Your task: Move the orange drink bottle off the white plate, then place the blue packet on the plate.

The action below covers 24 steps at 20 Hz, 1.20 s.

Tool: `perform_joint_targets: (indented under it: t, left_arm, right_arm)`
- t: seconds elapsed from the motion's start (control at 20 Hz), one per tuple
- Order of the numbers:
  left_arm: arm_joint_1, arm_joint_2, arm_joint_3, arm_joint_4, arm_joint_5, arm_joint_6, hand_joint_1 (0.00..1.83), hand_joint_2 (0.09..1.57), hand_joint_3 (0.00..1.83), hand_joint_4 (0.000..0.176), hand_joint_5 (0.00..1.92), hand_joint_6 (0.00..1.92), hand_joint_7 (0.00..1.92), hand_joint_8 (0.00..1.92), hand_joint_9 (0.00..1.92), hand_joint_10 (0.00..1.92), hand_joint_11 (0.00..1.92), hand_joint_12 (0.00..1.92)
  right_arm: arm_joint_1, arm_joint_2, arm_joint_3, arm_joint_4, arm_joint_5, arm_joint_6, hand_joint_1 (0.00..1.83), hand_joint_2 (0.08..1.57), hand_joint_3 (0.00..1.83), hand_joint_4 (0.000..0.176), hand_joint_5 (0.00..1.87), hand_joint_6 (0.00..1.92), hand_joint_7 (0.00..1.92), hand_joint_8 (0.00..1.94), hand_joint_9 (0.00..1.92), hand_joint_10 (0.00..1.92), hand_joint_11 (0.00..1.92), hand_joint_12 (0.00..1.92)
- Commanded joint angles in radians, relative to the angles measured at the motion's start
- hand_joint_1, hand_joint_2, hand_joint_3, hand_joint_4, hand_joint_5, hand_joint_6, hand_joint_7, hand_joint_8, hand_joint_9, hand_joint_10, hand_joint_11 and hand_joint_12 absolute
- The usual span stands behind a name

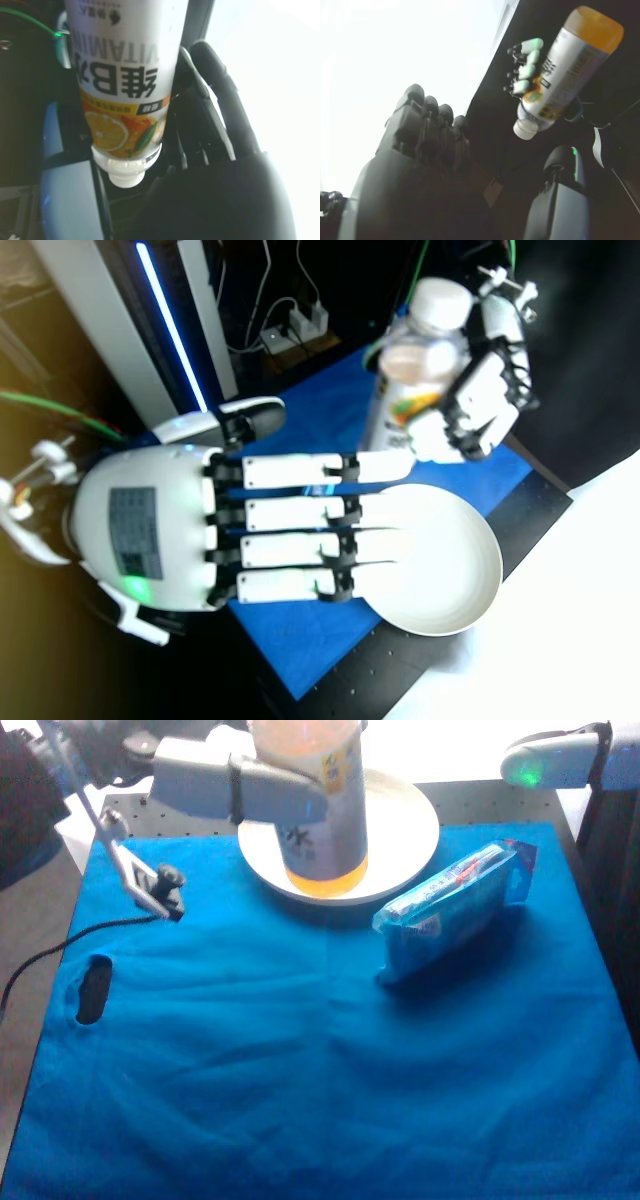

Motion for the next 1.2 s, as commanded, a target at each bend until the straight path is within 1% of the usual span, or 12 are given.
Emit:
perform_joint_targets:
  t: [0.0, 0.15, 0.4, 0.5, 0.55, 0.6, 0.65, 0.8, 0.85, 0.9, 1.0, 1.15]
  left_arm:
    - [0.0, 0.011, -0.004, -0.076, -0.122, -0.018, 1.18, 1.19, 0.0, 0.0, 0.81, 1.14, 0.87, 1.27, 1.02, 0.07, 0.5, 1.13]
    - [0.039, 0.02, -0.019, -0.071, -0.111, 0.002, 1.2, 1.18, 0.0, 0.0, 0.82, 1.1, 0.9, 1.25, 1.11, 0.08, 0.77, 0.95]
    - [0.079, 0.028, -0.037, -0.051, -0.098, 0.016, 1.2, 1.15, 0.0, 0.0, 0.86, 1.1, 0.97, 1.07, 1.15, 0.03, 0.83, 0.79]
    - [0.092, 0.034, -0.049, -0.02, -0.069, 0.024, 1.21, 1.16, 0.0, 0.0, 0.94, 0.89, 0.88, 1.31, 1.09, 0.02, 0.55, 1.15]
    - [0.095, 0.034, -0.05, -0.012, -0.06, 0.024, 1.21, 1.24, 0.0, 0.0, 0.82, 1.17, 0.83, 1.27, 0.68, 1.04, 0.34, 1.65]
    - [0.098, 0.034, -0.051, 0.001, -0.049, 0.024, 1.24, 1.19, 0.0, 0.0, 0.91, 0.9, 0.87, 1.35, 0.69, 1.01, 0.38, 1.52]
    - [0.1, 0.034, -0.052, 0.02, -0.032, 0.024, 1.2, 1.18, 0.0, 0.0, 0.92, 1.0, 0.8, 1.34, 0.68, 0.74, 0.26, 1.44]
    - [0.092, 0.034, -0.052, 0.065, -0.005, 0.014, 1.18, 1.2, 0.0, 0.015, 0.8, 1.21, 0.87, 1.22, 0.92, 0.32, 0.4, 1.21]
    - [0.09, 0.035, -0.052, 0.083, 0.002, 0.002, 1.2, 1.18, 0.0, 0.0, 0.81, 1.14, 0.9, 1.23, 0.96, 0.31, 0.38, 1.34]
    - [0.089, 0.035, -0.053, 0.097, 0.006, -0.006, 1.22, 1.18, 0.0, 0.0, 0.82, 1.05, 0.9, 1.3, 0.91, 0.53, 0.38, 1.51]
    - [0.089, 0.035, -0.054, 0.107, 0.008, -0.009, 1.22, 1.17, 0.0, 0.0, 0.83, 1.04, 0.93, 1.25, 0.93, 0.59, 0.45, 1.43]
    - [0.091, 0.041, -0.06, 0.111, 0.006, -0.01, 1.18, 1.2, 0.0, 0.0, 0.75, 1.28, 0.91, 1.15, 0.98, 0.2, 0.36, 1.26]
  right_arm:
    - [0.017, 0.002, 0.0, 0.045, 0.11, 0.008, 0.77, 0.77, 0.0, 0.002, 0.3, 0.0, 0.27, 0.01, 0.19, 0.0, 0.17, 0.05]
    - [0.017, 0.002, -0.001, 0.038, 0.11, 0.008, 0.75, 0.79, 0.01, 0.0, 0.3, 0.0, 0.28, 0.0, 0.21, 0.01, 0.19, 0.06]
    - [0.017, 0.004, -0.003, 0.033, 0.11, 0.008, 0.74, 0.79, 0.0, 0.013, 0.32, 0.01, 0.28, 0.0, 0.22, 0.01, 0.17, 0.04]
    - [0.017, 0.004, -0.006, 0.03, 0.11, 0.008, 0.73, 0.79, 0.0, 0.017, 0.32, 0.01, 0.29, 0.0, 0.21, 0.0, 0.17, 0.04]
    - [0.017, 0.004, -0.006, 0.029, 0.11, 0.008, 0.72, 0.79, 0.0, 0.022, 0.32, 0.01, 0.28, 0.0, 0.21, 0.0, 0.17, 0.04]
    - [0.017, 0.003, -0.006, 0.028, 0.11, 0.008, 0.72, 0.8, 0.0, 0.023, 0.32, 0.01, 0.28, 0.0, 0.21, 0.0, 0.17, 0.04]
    - [0.017, 0.003, -0.006, 0.026, 0.11, 0.008, 0.72, 0.8, 0.01, 0.023, 0.32, 0.01, 0.28, 0.0, 0.21, 0.0, 0.17, 0.04]
    - [0.017, 0.002, -0.007, 0.026, 0.11, 0.008, 0.72, 0.81, 0.01, 0.027, 0.32, 0.0, 0.28, 0.0, 0.21, 0.0, 0.17, 0.04]
    - [0.017, 0.001, -0.007, 0.026, 0.11, 0.008, 0.73, 0.82, 0.01, 0.029, 0.32, 0.0, 0.28, 0.0, 0.21, 0.0, 0.18, 0.04]
    - [0.017, 0.0, -0.008, 0.024, 0.11, 0.008, 0.73, 0.82, 0.01, 0.037, 0.32, 0.0, 0.28, 0.0, 0.21, 0.0, 0.18, 0.04]
    - [0.017, 0.0, -0.008, 0.024, 0.11, 0.008, 0.74, 0.83, 0.01, 0.021, 0.31, 0.0, 0.28, 0.0, 0.22, 0.0, 0.19, 0.04]
    - [0.017, 0.001, -0.01, 0.02, 0.11, 0.008, 0.74, 0.83, 0.01, 0.026, 0.31, 0.0, 0.27, 0.0, 0.21, 0.0, 0.18, 0.04]
